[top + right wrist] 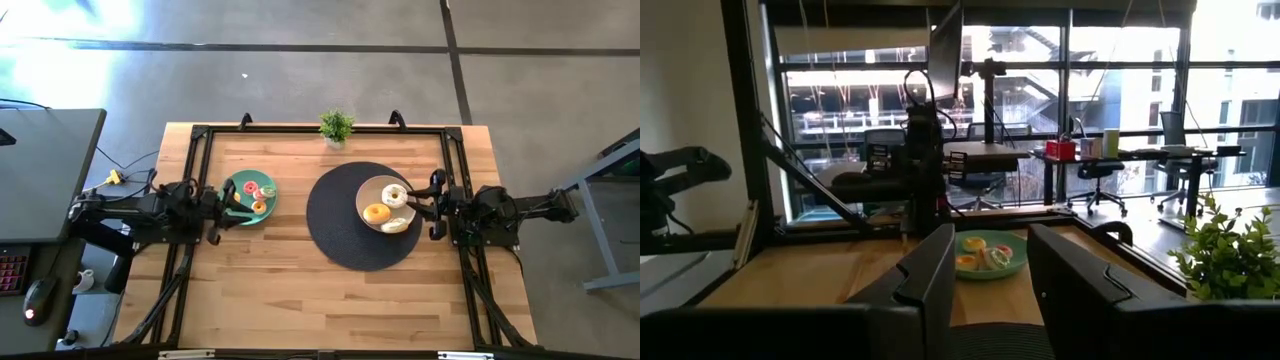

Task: Pick & Place donuts
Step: Return to Home Position

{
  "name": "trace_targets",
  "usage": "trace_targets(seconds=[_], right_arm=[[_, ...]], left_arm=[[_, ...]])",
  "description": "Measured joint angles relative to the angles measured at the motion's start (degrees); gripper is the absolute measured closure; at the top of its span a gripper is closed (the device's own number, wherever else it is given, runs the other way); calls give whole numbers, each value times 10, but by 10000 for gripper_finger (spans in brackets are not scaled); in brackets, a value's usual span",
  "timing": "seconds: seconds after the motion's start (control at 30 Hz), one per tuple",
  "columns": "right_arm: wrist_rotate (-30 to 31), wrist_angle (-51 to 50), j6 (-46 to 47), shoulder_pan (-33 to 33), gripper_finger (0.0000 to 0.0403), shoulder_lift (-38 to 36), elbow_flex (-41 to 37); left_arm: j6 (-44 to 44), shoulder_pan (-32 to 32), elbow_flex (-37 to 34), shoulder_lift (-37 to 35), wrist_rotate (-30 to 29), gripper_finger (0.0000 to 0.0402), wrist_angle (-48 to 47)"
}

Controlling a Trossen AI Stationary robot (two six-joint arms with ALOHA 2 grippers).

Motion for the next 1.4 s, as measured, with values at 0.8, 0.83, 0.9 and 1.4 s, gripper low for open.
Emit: trace_targets(seconds=[0.8, 0.83, 0.9, 1.4], right_arm=[[0, 0, 0, 0, 279, 0, 0], [0, 0, 0, 0, 279, 0, 0], [0, 0, 0, 0, 279, 0, 0], [0, 0, 0, 0, 279, 0, 0]], left_arm=[[-21, 0, -2, 17, -7, 300, -51], [-21, 0, -2, 17, -7, 300, -51], [-21, 0, -2, 17, -8, 300, -51], [-21, 0, -2, 17, -8, 300, -51]])
